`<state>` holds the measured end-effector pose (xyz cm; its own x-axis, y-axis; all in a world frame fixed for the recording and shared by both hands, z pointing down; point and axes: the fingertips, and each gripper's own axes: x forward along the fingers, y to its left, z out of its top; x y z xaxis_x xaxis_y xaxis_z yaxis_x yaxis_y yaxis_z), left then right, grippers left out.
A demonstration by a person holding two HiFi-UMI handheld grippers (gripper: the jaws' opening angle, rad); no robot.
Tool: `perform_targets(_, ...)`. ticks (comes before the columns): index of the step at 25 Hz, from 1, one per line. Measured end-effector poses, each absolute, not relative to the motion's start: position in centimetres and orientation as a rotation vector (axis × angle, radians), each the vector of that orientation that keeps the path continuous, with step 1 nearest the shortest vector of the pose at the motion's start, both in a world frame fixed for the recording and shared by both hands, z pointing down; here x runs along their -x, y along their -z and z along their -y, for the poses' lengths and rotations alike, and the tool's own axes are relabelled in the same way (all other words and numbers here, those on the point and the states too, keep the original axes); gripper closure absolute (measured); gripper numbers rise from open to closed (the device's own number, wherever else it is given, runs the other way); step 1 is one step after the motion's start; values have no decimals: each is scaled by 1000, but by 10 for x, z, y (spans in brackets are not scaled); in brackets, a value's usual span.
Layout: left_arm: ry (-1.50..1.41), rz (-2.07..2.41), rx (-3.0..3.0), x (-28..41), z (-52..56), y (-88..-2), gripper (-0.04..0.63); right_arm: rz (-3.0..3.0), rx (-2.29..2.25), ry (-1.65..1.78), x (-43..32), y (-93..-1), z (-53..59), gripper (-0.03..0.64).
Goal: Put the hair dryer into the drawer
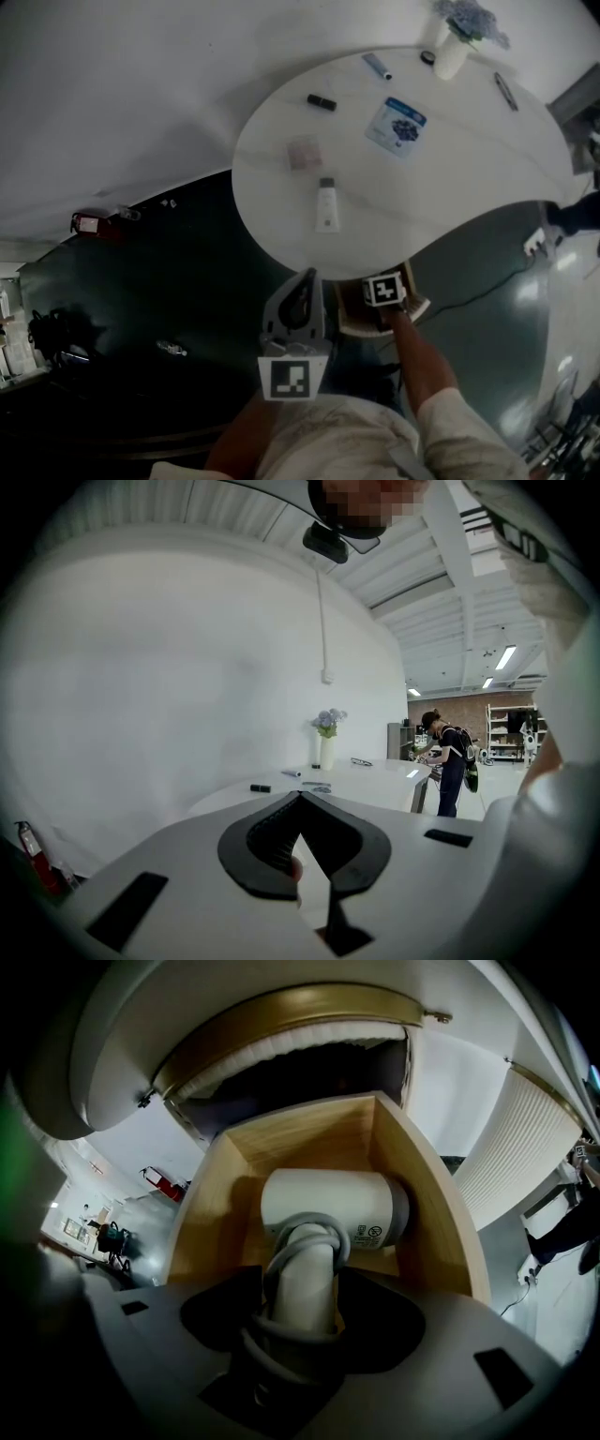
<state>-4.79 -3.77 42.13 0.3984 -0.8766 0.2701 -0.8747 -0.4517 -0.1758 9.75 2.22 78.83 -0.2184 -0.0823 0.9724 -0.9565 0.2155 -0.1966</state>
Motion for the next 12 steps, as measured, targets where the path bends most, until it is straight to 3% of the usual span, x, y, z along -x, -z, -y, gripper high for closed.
perform_targets(6,361,-1891,2707,54,33,-431,600,1550,-1002,-1129,-91,-796,-18,353)
perform_targets(12,530,-1609,2620,43,35,-429,600,1542,-954,-1173,-85,-795,-30,351)
